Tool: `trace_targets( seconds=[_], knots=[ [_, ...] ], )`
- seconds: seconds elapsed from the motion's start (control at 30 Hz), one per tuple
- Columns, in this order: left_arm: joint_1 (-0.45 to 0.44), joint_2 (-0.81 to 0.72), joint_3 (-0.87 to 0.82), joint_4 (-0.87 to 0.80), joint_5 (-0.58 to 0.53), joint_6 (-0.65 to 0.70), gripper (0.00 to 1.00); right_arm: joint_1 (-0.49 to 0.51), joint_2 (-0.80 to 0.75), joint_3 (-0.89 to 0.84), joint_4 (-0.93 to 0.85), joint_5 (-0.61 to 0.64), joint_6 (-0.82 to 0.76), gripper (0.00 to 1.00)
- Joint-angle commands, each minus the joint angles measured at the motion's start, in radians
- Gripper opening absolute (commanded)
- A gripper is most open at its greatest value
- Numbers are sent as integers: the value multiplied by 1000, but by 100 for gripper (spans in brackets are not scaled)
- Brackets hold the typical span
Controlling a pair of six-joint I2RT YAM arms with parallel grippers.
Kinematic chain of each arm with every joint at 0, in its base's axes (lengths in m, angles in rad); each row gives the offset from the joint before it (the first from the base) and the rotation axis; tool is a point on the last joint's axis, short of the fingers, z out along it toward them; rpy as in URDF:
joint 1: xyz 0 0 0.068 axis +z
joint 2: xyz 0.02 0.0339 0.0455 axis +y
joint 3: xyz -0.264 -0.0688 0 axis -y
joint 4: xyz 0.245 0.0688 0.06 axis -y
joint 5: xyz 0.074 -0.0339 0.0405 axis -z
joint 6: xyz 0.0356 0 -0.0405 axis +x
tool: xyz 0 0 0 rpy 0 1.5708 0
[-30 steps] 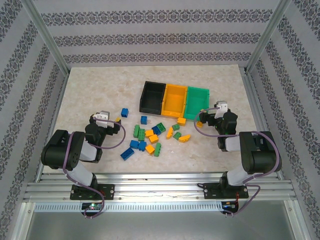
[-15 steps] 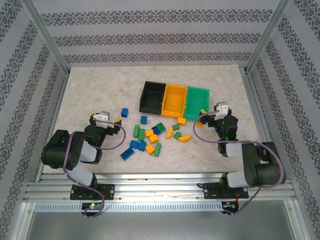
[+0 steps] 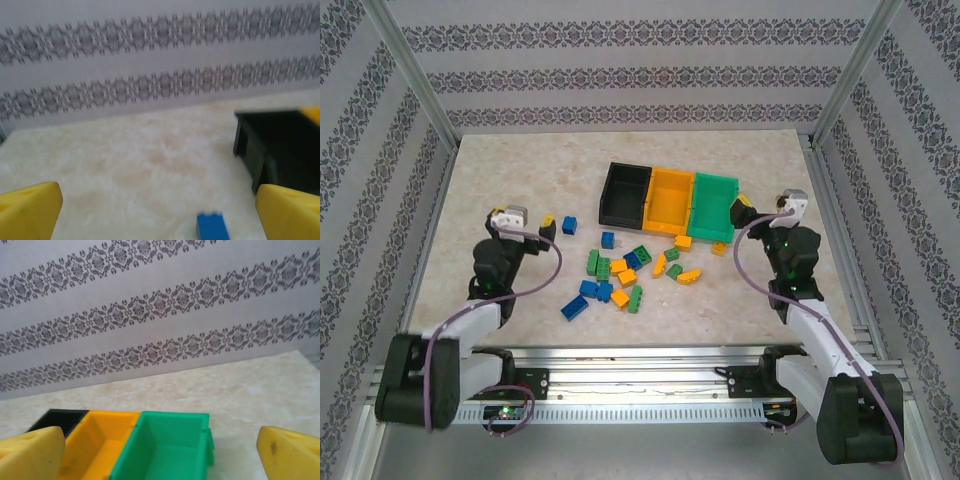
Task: Sort the legos into containers by color
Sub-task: Pick up the lego from the middle-left of the table.
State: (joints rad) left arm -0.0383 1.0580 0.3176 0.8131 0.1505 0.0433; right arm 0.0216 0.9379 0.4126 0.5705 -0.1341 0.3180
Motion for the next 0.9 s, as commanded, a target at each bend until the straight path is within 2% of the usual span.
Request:
trace_targets(
  seconds=[0.0, 0.03, 0.1, 0.2, 0.3, 0.43, 0.57, 0.67, 0.8, 0.87],
  knots=[
    [-4, -104, 73, -303, 6, -148, 99, -16, 32, 57, -204, -100, 179, 99],
    [-5, -133, 82, -330, -9, -219, 99, -18, 57, 59, -184, -149, 200, 98],
    [2, -196, 101, -453, -94, -473, 99, -18, 104, 66, -140, -244, 234, 98],
    [25, -239, 120, -513, 103, -557, 99, 6, 130, 64, -127, -252, 258, 98],
    [24, -207, 160, -594, 289, -621, 100, 74, 139, 73, -192, -206, 215, 98],
    [7, -162, 213, -797, 423, -666, 100, 230, 143, 37, -209, -87, 144, 98],
    [-16, -159, 284, -1151, 384, -675, 100, 388, 161, 1, -197, 125, 77, 98],
    [-57, -157, 301, -1343, 336, -691, 100, 428, 155, -28, -153, 188, 97, 98],
    [-191, -143, 281, -1456, 271, -738, 99, 451, 190, -21, -151, 242, 95, 98],
    [-288, -103, 293, -1526, 215, -749, 99, 451, 219, -3, -166, 244, 102, 98]
  ],
)
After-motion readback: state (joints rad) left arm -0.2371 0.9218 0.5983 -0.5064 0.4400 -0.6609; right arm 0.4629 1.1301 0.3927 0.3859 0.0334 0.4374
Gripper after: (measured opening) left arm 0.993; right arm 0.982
